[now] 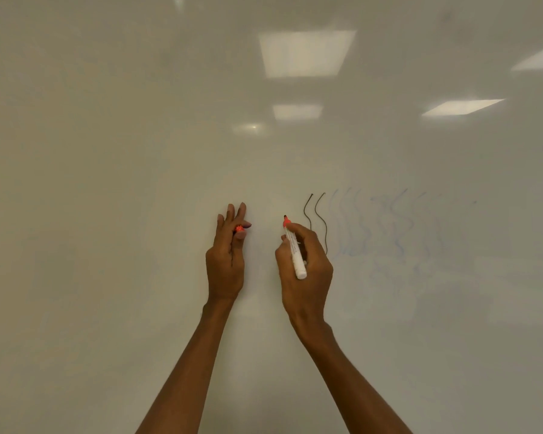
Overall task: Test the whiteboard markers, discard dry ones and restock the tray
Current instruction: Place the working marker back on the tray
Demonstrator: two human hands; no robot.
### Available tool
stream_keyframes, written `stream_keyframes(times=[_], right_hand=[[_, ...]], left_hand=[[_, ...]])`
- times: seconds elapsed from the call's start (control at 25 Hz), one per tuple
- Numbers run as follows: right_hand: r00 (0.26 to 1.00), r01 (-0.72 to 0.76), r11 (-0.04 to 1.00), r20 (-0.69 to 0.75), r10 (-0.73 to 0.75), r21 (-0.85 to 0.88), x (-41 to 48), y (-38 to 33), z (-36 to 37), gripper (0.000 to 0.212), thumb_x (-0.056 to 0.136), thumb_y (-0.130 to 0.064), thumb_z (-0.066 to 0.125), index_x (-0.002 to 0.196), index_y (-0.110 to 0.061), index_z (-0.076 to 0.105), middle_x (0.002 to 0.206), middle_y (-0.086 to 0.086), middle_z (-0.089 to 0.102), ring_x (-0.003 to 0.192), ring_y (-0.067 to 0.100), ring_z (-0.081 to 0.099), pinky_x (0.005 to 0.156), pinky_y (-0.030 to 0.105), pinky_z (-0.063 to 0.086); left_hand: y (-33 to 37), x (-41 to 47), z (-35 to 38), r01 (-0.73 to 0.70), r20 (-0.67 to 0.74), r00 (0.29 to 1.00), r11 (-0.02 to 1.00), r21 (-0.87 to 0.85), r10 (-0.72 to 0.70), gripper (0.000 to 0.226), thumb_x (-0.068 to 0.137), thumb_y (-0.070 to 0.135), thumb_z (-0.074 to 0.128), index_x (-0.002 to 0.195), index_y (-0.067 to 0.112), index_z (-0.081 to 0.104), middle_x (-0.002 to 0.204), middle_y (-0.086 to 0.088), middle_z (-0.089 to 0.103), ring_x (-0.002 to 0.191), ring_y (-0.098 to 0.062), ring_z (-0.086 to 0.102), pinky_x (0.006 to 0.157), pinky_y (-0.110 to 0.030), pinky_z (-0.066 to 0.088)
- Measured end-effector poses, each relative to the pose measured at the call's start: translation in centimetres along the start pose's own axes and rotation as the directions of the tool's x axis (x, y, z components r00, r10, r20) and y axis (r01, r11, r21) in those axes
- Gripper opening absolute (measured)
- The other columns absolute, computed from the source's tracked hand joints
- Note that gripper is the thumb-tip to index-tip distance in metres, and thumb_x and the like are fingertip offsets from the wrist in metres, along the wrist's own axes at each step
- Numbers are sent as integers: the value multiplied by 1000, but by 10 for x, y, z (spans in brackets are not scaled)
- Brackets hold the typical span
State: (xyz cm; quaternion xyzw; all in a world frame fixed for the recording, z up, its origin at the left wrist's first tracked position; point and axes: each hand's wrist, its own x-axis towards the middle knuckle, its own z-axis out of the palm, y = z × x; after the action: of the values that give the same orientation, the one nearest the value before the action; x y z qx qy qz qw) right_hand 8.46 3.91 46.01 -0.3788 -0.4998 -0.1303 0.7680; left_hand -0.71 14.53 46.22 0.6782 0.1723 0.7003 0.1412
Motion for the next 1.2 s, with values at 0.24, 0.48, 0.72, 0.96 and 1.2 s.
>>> stream_keyframes(times=[0.24, 0.48, 0.72, 0.96, 1.2], right_hand=[[937, 294, 869, -61, -345, -398, 5, 8, 18, 36, 85, -31, 68, 115, -11, 66, 80, 4, 72, 61, 15, 64, 59, 29, 54], [937, 247, 800, -77, -342, -546, 26, 3, 24, 30, 84, -29, 73, 111, -15, 73, 77, -1, 70, 66, 12, 61, 66, 30, 46], [945, 271, 724, 31, -326, -635, -17, 10, 8, 23, 85, -30, 71, 105, -20, 76, 74, -5, 68, 71, 10, 62, 71, 27, 39], [972, 231, 700, 139, -187, -676, -92, 28, -14, 21, 78, -29, 77, 97, -21, 77, 70, -7, 68, 65, 9, 62, 72, 24, 36], [997, 71, 812, 6, -82, -579, -38, -16, -23, 22, 83, -35, 66, 104, -31, 71, 68, -13, 59, 62, 5, 52, 70, 31, 42]], left_hand=[[-10, 1, 5, -48, -14, 999, 999, 25, 48, 73, 101, 60, 27, 142, 6, 50, 153, 4, 39, 148, -15, 24, 114, -9, 24], [-13, 2, 2, -63, -29, 998, 997, 34, 64, 66, 103, 54, 26, 143, 7, 49, 153, 3, 39, 147, 2, 19, 116, -14, 26], [-13, 1, 1, -75, -28, 997, 997, 4, 75, 67, 103, 53, 25, 141, 4, 51, 151, 3, 40, 147, -7, 22, 116, -14, 27], [-14, 2, 3, -105, -59, 993, 994, 13, 105, 64, 104, 50, 27, 134, 2, 57, 148, 5, 43, 145, -13, 29, 115, -16, 31], [-12, -1, 2, -90, -67, 994, 995, -37, 88, 46, 105, 34, 34, 138, 7, 52, 149, 10, 41, 147, -15, 29, 115, -33, 37]])
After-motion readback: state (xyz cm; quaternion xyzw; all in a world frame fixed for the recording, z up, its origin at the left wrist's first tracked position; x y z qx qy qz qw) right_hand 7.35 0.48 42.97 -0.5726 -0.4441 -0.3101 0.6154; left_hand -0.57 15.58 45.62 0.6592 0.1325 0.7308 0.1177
